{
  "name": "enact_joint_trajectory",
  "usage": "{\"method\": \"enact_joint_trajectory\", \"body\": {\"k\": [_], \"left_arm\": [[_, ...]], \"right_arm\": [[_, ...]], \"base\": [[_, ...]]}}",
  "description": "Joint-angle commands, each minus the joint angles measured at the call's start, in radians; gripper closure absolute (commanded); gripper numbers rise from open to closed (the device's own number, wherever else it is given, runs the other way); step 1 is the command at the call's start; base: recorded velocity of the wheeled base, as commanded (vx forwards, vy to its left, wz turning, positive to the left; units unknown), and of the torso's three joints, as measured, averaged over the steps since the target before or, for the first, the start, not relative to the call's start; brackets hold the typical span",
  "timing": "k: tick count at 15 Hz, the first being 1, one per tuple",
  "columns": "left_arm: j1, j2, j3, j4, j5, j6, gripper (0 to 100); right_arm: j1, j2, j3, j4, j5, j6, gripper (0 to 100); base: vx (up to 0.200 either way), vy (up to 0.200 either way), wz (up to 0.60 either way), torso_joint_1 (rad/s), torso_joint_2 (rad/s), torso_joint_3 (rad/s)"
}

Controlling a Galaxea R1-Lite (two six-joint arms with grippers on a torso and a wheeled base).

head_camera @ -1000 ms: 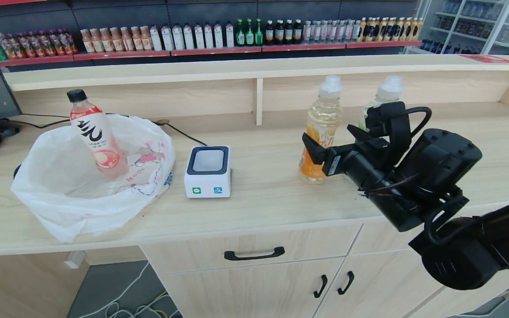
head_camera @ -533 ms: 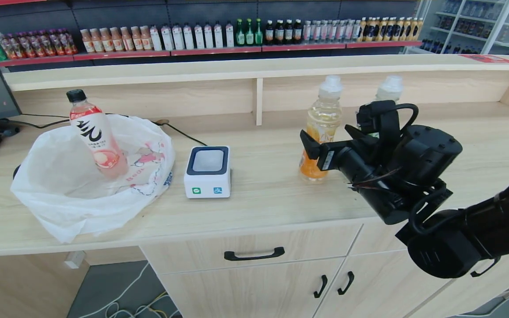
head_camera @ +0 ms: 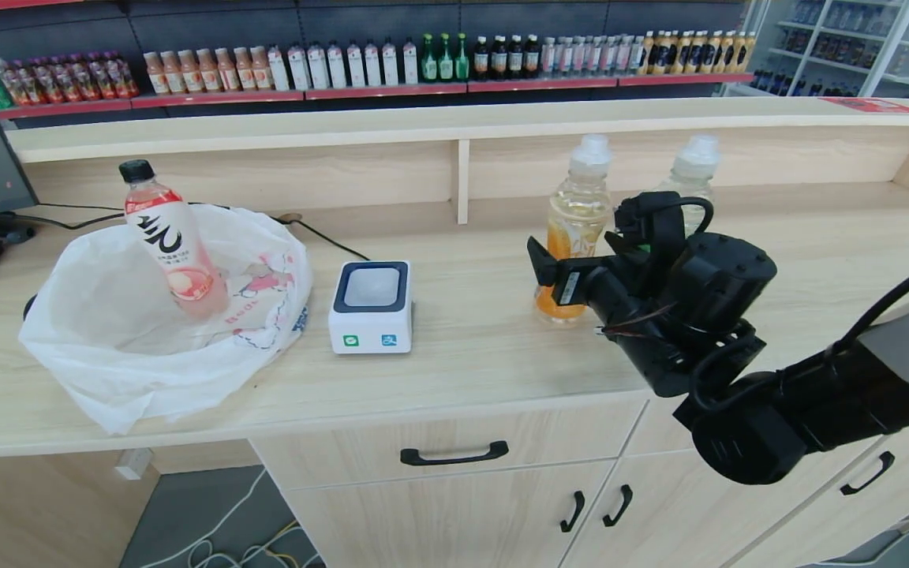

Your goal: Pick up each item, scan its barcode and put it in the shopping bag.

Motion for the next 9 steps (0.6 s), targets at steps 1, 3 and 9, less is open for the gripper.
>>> {"method": "enact_joint_trajectory", "body": {"k": [1,3,9], "left_arm": [[0.0,0.0,-0.001,0.0,0.0,-0.001,0],[0.0,0.0,0.001,-0.001,0.0,-0.001,0],[0.0,0.0,0.001,-0.001,0.0,-0.001,0]], "right_arm": [[-0.008,0.058,-0.062,0.004,0.004,-0.002,0],[-0.017,0.084,-0.097,0.007,0.007,-0.002,0],[-0.02,0.118,-0.134,0.007,0.028,-0.013,0]], "base": [[0.0,0.0,0.0,0.0,0.0,0.0],[0.0,0.0,0.0,0.0,0.0,0.0],[0.0,0.0,0.0,0.0,0.0,0.0]]}}
